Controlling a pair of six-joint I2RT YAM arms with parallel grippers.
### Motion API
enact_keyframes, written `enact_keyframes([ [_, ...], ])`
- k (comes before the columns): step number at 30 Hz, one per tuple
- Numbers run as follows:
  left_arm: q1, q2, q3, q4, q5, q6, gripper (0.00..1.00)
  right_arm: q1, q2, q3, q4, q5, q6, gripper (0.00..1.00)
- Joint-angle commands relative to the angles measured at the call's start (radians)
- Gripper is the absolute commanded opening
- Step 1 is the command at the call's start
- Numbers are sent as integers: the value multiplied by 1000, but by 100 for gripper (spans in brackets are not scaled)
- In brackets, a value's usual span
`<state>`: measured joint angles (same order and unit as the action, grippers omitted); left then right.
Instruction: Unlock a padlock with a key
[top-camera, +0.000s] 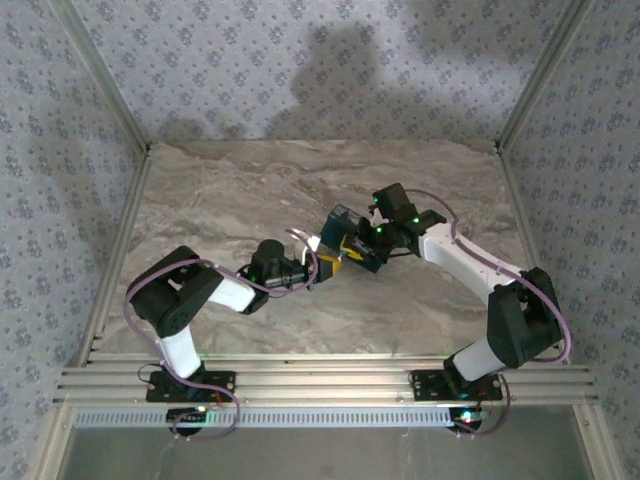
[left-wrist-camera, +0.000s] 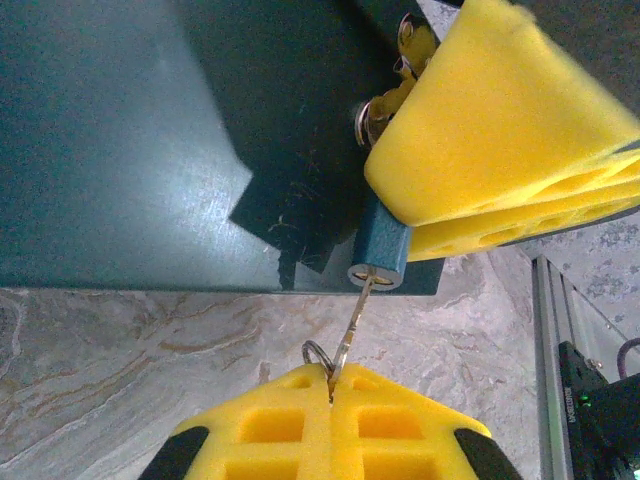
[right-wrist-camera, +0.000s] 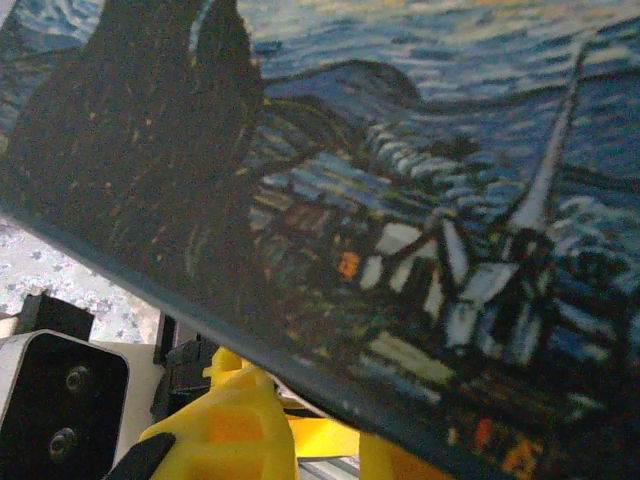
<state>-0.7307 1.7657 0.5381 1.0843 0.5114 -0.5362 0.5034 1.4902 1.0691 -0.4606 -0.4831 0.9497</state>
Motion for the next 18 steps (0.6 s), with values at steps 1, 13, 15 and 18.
enact_keyframes([
  [1,1,-63,29,110,-20,31,0,18,-29,16,-90,-76,-56,0],
  [13,1,-118,49,9,-14,71,0,18,-23,32,-131,-25,-74,0],
  [15,1,-114,57,2,-14,70,0,21,-21,31,-131,-20,-74,0],
  [18,-1,-101,69,2,-7,63,0,24,-13,31,-124,-22,-73,0],
])
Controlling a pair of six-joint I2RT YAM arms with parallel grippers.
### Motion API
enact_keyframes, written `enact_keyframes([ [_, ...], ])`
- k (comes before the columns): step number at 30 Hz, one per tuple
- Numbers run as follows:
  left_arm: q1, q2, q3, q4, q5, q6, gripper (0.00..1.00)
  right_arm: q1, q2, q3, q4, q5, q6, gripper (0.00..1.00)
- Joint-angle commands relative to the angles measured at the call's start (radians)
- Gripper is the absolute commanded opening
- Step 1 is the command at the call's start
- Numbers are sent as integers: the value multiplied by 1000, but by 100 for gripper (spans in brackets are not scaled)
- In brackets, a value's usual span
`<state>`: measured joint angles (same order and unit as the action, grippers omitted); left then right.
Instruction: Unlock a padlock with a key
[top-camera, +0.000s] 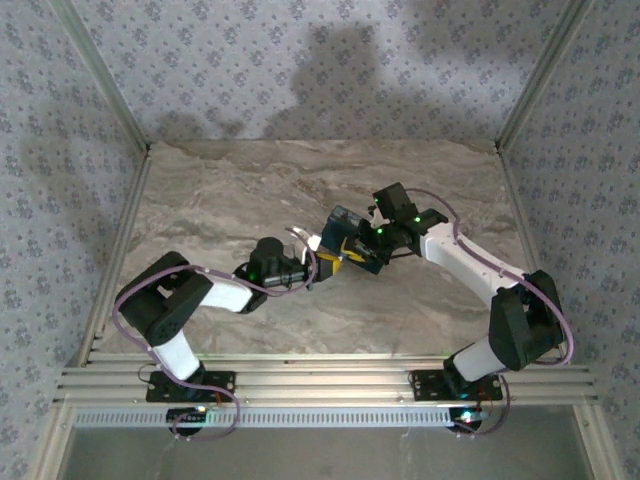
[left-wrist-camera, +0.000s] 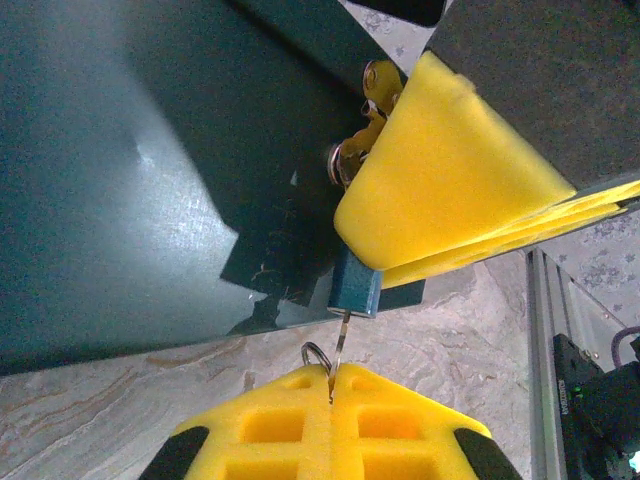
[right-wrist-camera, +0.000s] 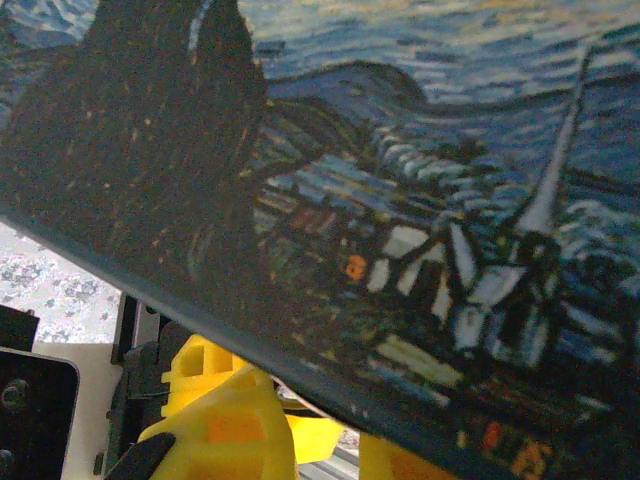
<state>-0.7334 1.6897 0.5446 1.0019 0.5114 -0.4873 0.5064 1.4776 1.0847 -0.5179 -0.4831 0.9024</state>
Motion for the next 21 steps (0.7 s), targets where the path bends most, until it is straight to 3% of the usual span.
enact_keyframes([
  [1,2,-20,66,90,-3,8,0,23,2,16,-67,-18,-27,0],
  [10,2,26,44,154,3,-87,0,58,5,-31,-50,70,-45,0],
  [18,-13,14,-5,138,-6,-81,0,102,24,-94,22,88,-22,0],
  [21,-24,-1,-65,147,-25,-83,0,134,21,-95,25,131,-28,16],
])
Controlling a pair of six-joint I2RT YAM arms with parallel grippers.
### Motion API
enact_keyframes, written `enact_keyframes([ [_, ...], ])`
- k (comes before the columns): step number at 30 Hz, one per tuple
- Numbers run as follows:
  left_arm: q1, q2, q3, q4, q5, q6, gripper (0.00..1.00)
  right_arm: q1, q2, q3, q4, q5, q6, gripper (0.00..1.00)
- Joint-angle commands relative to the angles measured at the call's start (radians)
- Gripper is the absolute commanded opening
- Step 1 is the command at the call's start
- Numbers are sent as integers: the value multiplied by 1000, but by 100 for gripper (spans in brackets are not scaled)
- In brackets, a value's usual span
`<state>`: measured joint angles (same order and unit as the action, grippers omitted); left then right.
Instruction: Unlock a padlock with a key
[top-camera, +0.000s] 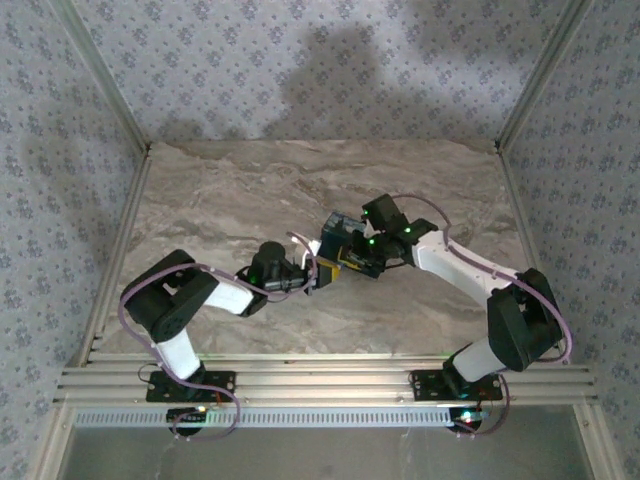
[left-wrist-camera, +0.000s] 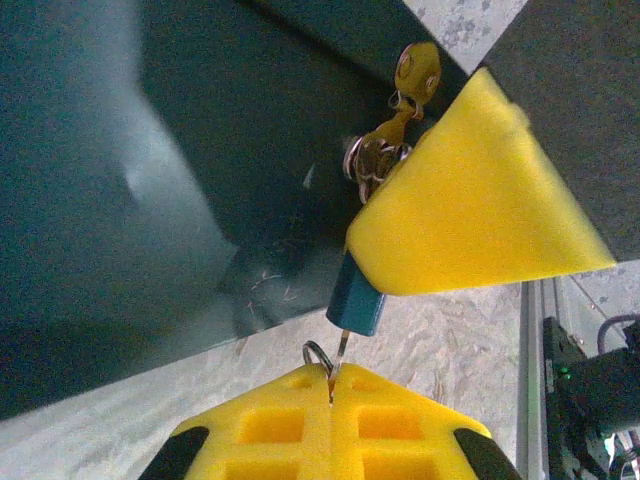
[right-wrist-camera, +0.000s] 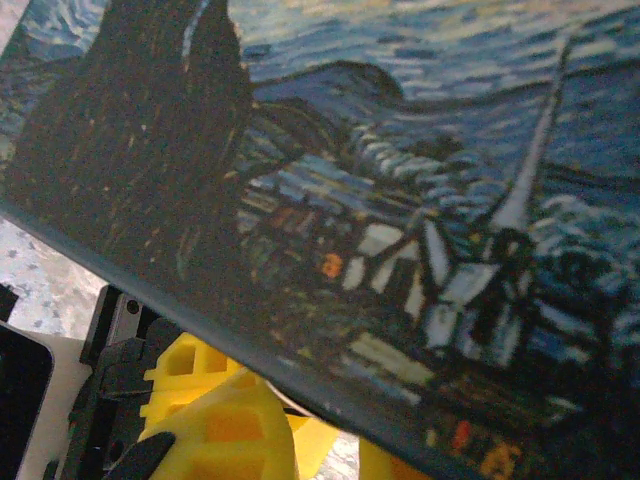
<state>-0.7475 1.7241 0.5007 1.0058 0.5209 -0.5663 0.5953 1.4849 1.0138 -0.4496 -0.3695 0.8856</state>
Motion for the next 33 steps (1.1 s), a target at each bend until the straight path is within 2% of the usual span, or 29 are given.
enact_keyframes([
  [1,-15,-41,-43,141,-42,-4,0,56,11,-26,-43,34,-11,21],
  [11,-42,-63,-197,89,-106,-10,0,144,-1,-79,24,107,13,48],
  [18,-86,-91,-192,-1,-183,-21,0,168,-120,-89,-1,184,1,64],
  [24,-126,-161,-175,-140,-235,-33,0,188,-333,-237,44,324,90,66],
  [29,-168,-241,-140,-322,-278,-39,0,210,-494,-460,224,430,261,66],
  [33,-186,-283,-120,-416,-305,-91,0,286,-546,-570,342,532,351,65],
])
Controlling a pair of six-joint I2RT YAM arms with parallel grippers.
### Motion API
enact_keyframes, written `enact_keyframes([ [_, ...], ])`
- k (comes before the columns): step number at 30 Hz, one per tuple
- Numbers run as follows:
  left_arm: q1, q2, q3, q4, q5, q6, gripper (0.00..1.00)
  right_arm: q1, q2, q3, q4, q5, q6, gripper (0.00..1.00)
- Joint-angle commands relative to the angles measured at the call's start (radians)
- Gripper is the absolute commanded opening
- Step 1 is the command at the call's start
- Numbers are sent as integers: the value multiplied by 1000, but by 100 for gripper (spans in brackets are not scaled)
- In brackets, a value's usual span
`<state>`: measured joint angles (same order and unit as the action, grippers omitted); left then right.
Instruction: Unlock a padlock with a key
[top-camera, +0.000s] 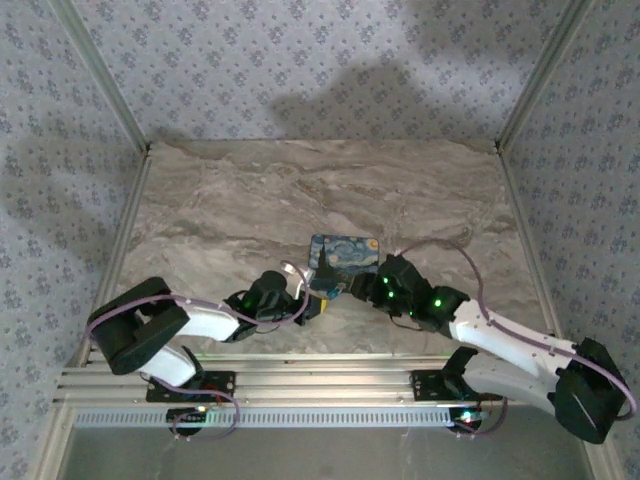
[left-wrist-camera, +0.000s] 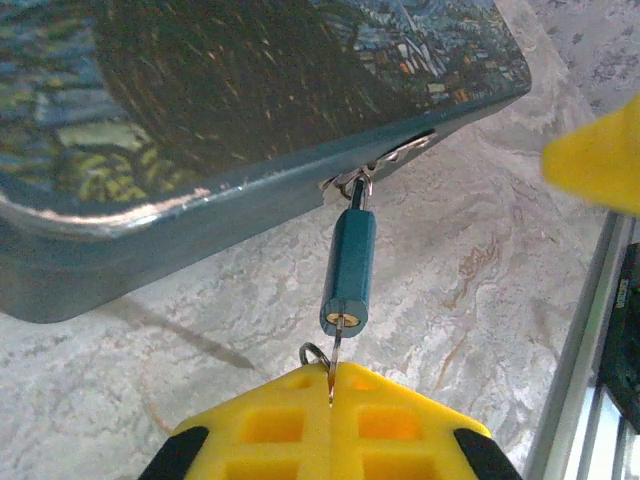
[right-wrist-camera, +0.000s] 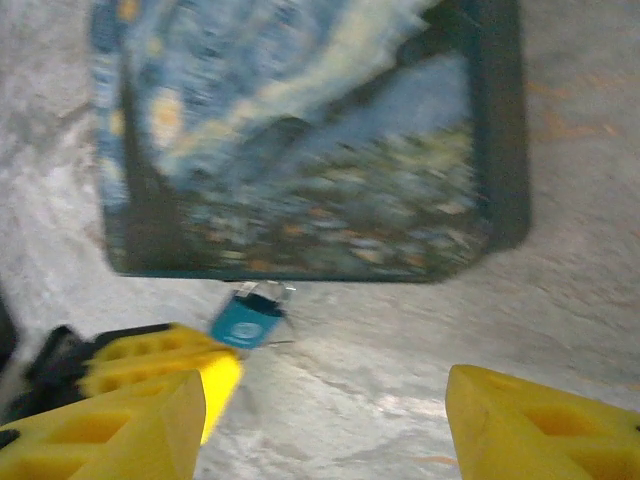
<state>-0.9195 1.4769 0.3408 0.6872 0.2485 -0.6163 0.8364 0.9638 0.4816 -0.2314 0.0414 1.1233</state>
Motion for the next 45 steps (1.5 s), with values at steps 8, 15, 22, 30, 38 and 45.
enact_keyframes([
  [8,-47,2,64,-96,-51,-115,0,151,63,-64,246,167,217,65],
  [15,-59,76,73,-6,-36,-188,0,159,170,-74,353,140,283,64],
  [22,-65,79,72,1,-49,-202,0,148,307,-44,416,72,285,63],
  [30,-67,79,60,42,-54,-218,0,121,412,-7,506,29,322,55],
  [38,-67,64,52,46,-54,-209,0,99,438,6,536,33,347,55],
  [45,-67,15,52,-22,-60,-149,0,95,503,40,526,-21,337,48],
])
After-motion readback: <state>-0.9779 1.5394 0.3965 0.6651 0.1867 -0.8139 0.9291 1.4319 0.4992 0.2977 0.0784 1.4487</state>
